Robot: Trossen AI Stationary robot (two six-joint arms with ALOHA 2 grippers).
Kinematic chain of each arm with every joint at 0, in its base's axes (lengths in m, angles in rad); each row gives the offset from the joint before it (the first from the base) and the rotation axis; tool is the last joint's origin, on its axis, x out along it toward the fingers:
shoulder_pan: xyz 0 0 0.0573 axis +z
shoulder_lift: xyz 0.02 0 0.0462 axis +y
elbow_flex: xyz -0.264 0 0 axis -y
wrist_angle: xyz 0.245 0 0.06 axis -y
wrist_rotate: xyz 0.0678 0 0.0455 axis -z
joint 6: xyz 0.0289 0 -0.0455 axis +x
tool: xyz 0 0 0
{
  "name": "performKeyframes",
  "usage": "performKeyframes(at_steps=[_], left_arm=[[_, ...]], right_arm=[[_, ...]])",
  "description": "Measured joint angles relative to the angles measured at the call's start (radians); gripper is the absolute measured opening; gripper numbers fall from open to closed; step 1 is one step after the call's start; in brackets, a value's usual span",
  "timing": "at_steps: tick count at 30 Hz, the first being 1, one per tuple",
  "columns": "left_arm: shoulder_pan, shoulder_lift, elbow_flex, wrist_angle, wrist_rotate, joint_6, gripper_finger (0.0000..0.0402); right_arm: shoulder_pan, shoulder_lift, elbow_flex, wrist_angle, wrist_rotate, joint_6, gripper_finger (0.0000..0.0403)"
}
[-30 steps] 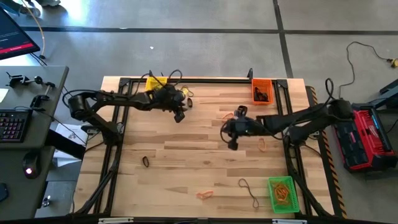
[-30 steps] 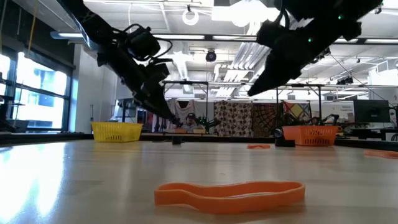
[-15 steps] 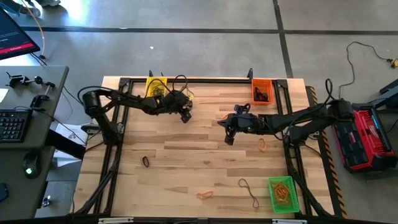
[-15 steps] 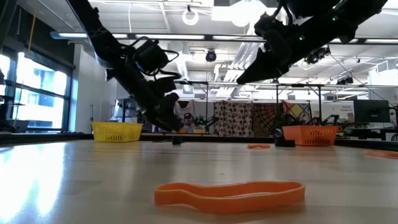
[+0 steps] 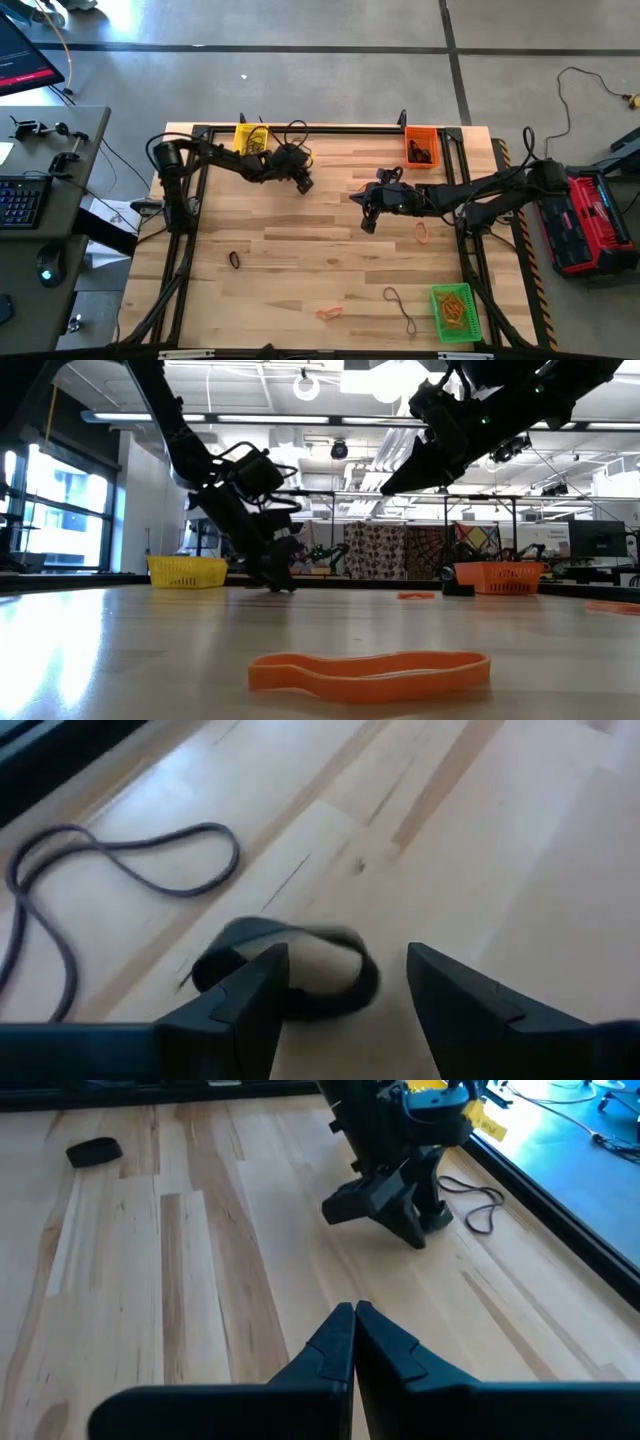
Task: Sort rubber bands into baskets
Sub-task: Put the black rubber band into the orange bin
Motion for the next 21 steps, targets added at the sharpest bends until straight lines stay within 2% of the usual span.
performKeyframes(at_steps=[3, 6, 11, 15, 21], left_arm=[[0.009, 0.001, 0.000, -0.003, -0.012, 0.000, 0.0192], [0.009, -0.004, 0.000, -0.008, -0.023, 0.028, 0.0165], [-0.005, -0.023, -0.001, -0.012, 0.006, 0.084, 0.0081], [-0.039, -0.049, -0.001, -0.015, 0.077, 0.129, 0.0012], [-0.122, -0.104, -0.003, -0.009, 0.201, 0.136, 0.0010]], right_arm=[[0.000, 0.000, 0.000, 0.001, 0.001, 0.001, 0.0000], [0.000, 0.000, 0.000, 0.001, 0.001, -0.001, 0.0000], [0.000, 0.000, 0.000, 0.001, 0.005, 0.009, 0.0000], [0.000, 0.000, 0.000, -0.004, -0.001, 0.028, 0.0000], [0.000, 0.009, 0.000, -0.004, -0.002, 0.009, 0.0000]])
